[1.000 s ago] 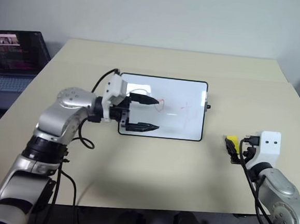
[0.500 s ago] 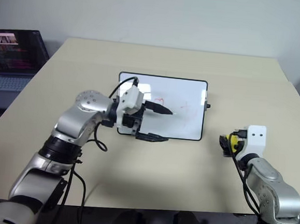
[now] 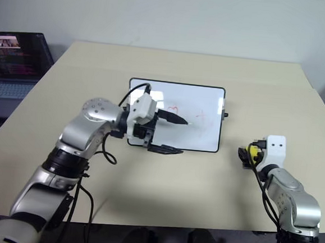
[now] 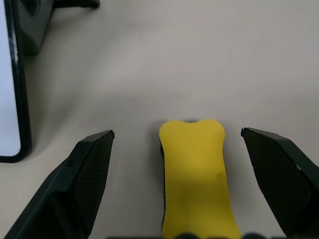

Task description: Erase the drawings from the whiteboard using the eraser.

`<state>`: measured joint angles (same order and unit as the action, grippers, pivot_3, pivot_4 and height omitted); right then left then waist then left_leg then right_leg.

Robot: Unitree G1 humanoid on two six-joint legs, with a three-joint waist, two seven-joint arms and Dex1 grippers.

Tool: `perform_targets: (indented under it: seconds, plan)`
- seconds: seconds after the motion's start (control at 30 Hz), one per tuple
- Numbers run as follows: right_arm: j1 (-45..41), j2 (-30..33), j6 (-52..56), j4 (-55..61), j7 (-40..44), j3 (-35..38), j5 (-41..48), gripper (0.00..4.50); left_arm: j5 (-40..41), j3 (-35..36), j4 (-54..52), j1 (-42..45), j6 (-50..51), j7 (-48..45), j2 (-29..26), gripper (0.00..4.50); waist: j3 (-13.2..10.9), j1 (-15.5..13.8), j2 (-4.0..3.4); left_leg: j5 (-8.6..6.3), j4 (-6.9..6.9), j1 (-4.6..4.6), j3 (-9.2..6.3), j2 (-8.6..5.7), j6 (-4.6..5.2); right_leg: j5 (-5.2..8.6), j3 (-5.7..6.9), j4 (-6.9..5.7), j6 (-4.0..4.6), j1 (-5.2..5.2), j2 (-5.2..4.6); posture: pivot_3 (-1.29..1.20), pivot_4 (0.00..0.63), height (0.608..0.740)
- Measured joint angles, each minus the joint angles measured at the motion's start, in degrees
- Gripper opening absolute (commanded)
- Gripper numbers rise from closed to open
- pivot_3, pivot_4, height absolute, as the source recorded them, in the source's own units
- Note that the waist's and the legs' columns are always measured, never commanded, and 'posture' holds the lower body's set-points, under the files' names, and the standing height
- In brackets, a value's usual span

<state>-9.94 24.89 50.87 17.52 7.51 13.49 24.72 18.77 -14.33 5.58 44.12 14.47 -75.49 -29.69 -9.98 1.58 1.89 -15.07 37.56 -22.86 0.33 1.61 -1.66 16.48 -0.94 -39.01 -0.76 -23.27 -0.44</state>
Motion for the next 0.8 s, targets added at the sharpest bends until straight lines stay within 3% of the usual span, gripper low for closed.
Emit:
perform_targets:
  seconds: [0.8]
  plan:
    - [-2.38, 0.11, -3.43, -7.04, 2.99, 0.44, -3.21, 4.47, 0.0, 0.11, -1.3, -1.09, 0.42, 1.39, -1.66, 4.5, 0.0, 0.01, 0.0, -0.03, 0.29, -0.05, -0.03, 0.01, 0.05, -0.02, 0.01, -0.12, 0.0, 0.02, 0.0, 0.0, 0.15, 0.74]
